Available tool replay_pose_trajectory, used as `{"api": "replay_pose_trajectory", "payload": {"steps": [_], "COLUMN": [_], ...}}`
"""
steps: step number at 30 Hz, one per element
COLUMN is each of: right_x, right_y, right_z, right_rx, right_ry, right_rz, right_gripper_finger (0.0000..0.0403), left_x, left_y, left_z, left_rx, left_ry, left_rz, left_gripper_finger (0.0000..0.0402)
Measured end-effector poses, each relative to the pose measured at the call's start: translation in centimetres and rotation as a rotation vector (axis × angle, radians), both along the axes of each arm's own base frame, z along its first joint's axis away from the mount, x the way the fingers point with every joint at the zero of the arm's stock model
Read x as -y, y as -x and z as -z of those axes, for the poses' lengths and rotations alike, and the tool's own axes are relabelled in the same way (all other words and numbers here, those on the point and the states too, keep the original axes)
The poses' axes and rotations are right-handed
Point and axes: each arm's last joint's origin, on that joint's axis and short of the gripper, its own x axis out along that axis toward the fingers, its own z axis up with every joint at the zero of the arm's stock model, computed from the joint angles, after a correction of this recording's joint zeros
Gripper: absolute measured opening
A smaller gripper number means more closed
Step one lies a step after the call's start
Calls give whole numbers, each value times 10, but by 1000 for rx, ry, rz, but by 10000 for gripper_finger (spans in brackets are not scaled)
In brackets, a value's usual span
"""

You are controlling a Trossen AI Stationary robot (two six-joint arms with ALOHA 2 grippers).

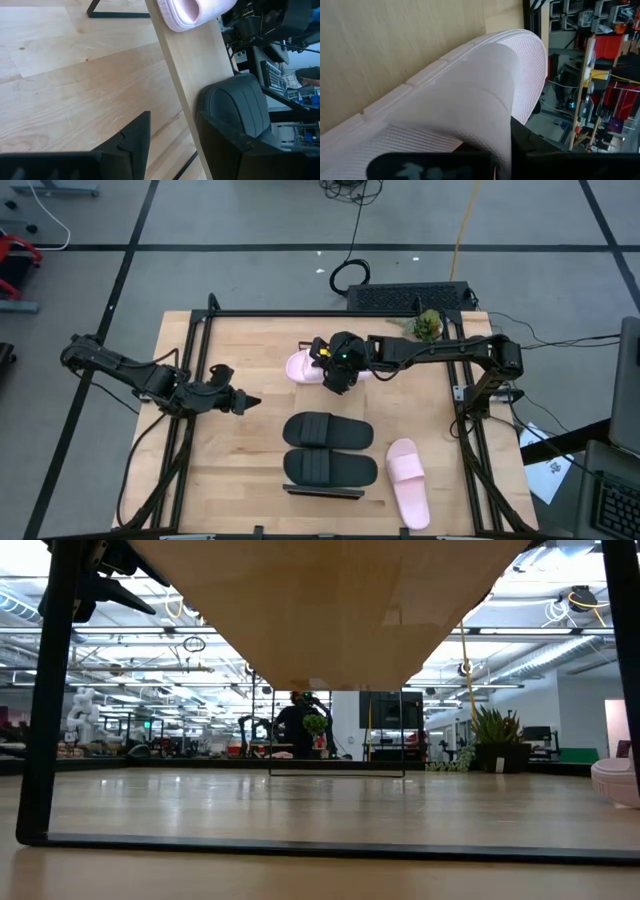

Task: Pick and place slides into the shelf
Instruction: Put the right pink slipper on the shelf

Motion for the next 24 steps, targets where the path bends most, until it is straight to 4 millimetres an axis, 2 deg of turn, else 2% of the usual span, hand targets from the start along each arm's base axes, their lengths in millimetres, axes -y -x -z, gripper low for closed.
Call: {"api": "replay_pose_trajectory", "payload": {"steps": [24], "right_x": [3], "right_y": [-2], "right_z": [-1], "right_rx": [30], "right_ry": [-4], "right_rz": [7], "right_gripper_finger": [26], "left_x": [0], "left_y": [0], "left_z": [0], "left_rx": [0], "left_ry": [0], "left_rz": [-1], "left_gripper_finger": [161]}}
